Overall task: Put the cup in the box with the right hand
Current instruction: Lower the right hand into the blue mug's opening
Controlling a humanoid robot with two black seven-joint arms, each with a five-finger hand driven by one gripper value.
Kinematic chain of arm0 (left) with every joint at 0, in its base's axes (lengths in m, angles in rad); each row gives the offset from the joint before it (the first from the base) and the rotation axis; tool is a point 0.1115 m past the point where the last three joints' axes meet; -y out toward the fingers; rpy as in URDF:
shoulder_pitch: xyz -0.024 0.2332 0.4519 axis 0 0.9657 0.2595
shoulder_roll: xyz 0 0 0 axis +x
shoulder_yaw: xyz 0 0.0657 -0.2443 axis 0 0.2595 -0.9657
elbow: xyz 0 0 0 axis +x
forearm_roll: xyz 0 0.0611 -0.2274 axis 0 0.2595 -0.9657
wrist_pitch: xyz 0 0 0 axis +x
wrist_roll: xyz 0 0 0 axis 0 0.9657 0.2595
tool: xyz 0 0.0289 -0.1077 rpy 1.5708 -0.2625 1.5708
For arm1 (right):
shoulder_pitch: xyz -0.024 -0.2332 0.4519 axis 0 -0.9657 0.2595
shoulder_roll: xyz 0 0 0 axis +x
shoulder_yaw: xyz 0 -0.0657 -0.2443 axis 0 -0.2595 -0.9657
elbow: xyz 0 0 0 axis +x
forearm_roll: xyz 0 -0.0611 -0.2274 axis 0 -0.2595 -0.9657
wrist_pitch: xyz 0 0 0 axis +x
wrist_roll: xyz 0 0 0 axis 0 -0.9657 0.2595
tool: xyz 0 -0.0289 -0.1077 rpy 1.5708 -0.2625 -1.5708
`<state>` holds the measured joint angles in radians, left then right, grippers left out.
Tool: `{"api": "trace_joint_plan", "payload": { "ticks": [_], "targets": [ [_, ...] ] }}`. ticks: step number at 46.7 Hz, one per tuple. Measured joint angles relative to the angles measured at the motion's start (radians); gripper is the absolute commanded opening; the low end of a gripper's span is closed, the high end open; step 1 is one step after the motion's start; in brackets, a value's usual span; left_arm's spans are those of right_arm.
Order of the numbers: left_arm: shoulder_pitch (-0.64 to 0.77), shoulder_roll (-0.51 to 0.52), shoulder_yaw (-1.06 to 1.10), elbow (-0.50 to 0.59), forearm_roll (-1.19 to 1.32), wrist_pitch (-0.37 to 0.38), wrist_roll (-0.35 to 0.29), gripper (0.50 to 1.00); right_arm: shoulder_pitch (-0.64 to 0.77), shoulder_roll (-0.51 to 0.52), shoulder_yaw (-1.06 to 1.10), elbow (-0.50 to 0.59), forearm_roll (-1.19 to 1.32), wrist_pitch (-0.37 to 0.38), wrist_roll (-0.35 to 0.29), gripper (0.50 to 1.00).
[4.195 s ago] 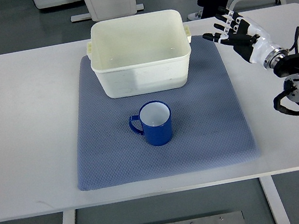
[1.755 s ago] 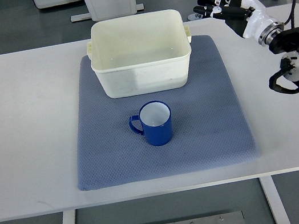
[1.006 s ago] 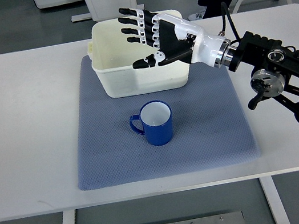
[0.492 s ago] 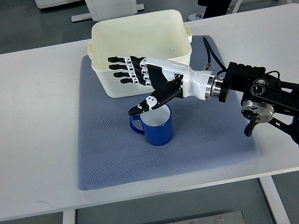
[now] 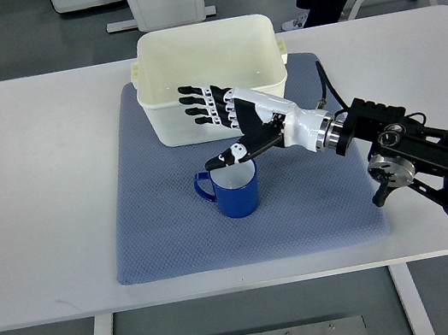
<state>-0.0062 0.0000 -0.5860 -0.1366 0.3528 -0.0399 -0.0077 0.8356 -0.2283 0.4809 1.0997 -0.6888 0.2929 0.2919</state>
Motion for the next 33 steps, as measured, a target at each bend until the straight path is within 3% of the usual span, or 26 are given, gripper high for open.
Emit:
{"api": "trace_joint_plan", "payload": {
  "ticks": [33],
  "targets": [
    [0.000, 0.000, 0.000, 0.000, 0.000, 0.000, 0.000, 1.000, -0.062, 0.018, -0.027, -0.061, 0.002, 0.002, 0.044, 1.000]
  ]
}}
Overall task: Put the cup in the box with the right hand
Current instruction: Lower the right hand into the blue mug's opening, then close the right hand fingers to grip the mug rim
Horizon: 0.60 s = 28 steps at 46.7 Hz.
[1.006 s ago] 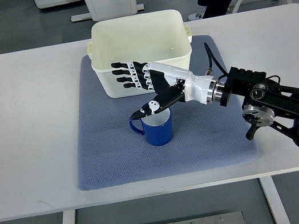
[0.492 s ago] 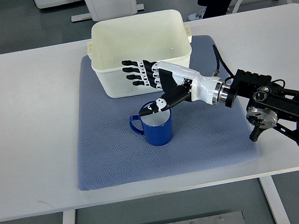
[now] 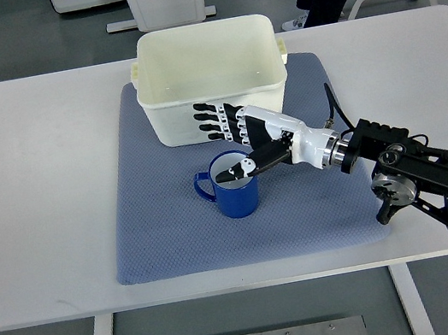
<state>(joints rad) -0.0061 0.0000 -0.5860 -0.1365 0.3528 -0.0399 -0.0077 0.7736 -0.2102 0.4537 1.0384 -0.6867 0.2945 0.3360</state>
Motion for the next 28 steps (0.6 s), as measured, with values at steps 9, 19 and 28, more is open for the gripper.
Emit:
{"api": "trace_joint_plan", "payload": {
  "ticks": [9, 19, 28],
  "targets": [
    [0.000, 0.000, 0.000, 0.000, 0.000, 0.000, 0.000, 1.000, -0.017, 0.005, -0.019, -0.003, -0.001, 0.000, 0.008, 1.000],
    [0.000, 0.000, 0.000, 0.000, 0.000, 0.000, 0.000, 1.000, -0.026, 0.006, -0.040, -0.028, -0.001, -0.002, 0.034, 0.998],
    [0.000, 0.000, 0.000, 0.000, 0.000, 0.000, 0.000, 1.000, -0.035, 0.015, -0.046, -0.062, -0.001, -0.004, 0.046, 0.998]
  ]
}}
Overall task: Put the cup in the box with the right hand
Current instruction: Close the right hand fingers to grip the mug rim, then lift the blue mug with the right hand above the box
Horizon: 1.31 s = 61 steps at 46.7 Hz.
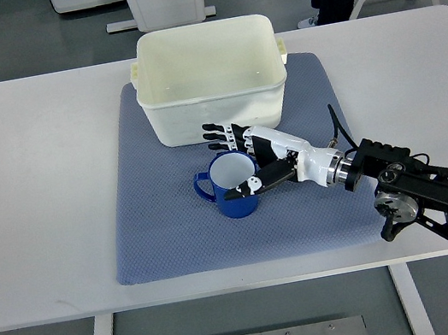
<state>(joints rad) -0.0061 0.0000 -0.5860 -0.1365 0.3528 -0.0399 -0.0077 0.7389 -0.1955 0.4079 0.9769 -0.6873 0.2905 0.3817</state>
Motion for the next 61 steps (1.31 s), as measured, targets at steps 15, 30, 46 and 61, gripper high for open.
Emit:
{"api": "trace_joint_plan", "payload": {
  "ticks": [15, 30, 46, 61],
  "targets": [
    [0.000, 0.000, 0.000, 0.000, 0.000, 0.000, 0.000, 1.000, -0.030, 0.036, -0.021, -0.044, 0.000, -0.010, 0.017, 0.998],
    [0.000, 0.000, 0.000, 0.000, 0.000, 0.000, 0.000, 1.000, -0.042, 0.053, -0.033, -0.071, 0.000, -0.039, 0.023, 0.540],
    [0.000, 0.000, 0.000, 0.000, 0.000, 0.000, 0.000, 1.000, -0.046, 0.071, -0.027, -0.093, 0.011, -0.071, 0.040, 0.500],
    [0.000, 0.000, 0.000, 0.000, 0.000, 0.000, 0.000, 1.000, -0.012, -0.021, 0.000, 0.017, 0.014, -0.076, 0.075, 0.500]
  ]
}}
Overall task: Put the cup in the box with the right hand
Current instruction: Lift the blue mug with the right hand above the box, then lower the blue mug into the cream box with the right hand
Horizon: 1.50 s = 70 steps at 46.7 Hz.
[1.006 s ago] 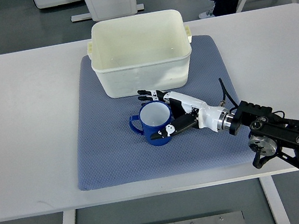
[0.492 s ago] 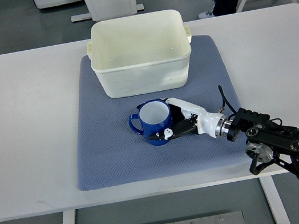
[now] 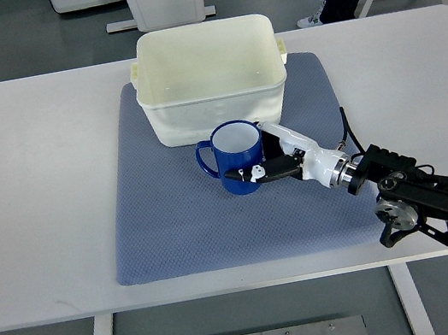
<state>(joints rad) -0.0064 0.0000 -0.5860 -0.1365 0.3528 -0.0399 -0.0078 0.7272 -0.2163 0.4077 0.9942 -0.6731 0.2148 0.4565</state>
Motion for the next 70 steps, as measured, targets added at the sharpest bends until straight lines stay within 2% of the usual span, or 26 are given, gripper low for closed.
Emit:
{"api": "trace_joint_plan", "payload": {
  "ticks": [9, 20, 33, 42, 50, 70],
  "targets": [
    [0.000, 0.000, 0.000, 0.000, 0.000, 0.000, 0.000, 1.000, 0.044, -0.102, 0.005, 0.109, 0.006, 0.003, -0.004, 0.500],
    [0.000, 0.000, 0.000, 0.000, 0.000, 0.000, 0.000, 1.000, 0.115, -0.176, 0.034, 0.139, 0.034, 0.014, -0.015, 0.500],
    [0.000, 0.000, 0.000, 0.000, 0.000, 0.000, 0.000, 1.000, 0.193, -0.185, 0.126, 0.133, 0.125, 0.015, -0.116, 0.500],
    [0.000, 0.000, 0.000, 0.000, 0.000, 0.000, 0.000, 1.000, 0.249, -0.159, 0.130, 0.087, 0.141, -0.056, -0.175, 0.500],
    [0.000, 0.000, 0.000, 0.000, 0.000, 0.000, 0.000, 1.000, 0.271, -0.076, 0.130, 0.038, 0.141, -0.127, -0.224, 0.500],
    [0.000, 0.000, 0.000, 0.000, 0.000, 0.000, 0.000, 1.000, 0.304, 0.076, 0.127, -0.112, 0.138, -0.217, -0.237, 0.500]
  ]
}}
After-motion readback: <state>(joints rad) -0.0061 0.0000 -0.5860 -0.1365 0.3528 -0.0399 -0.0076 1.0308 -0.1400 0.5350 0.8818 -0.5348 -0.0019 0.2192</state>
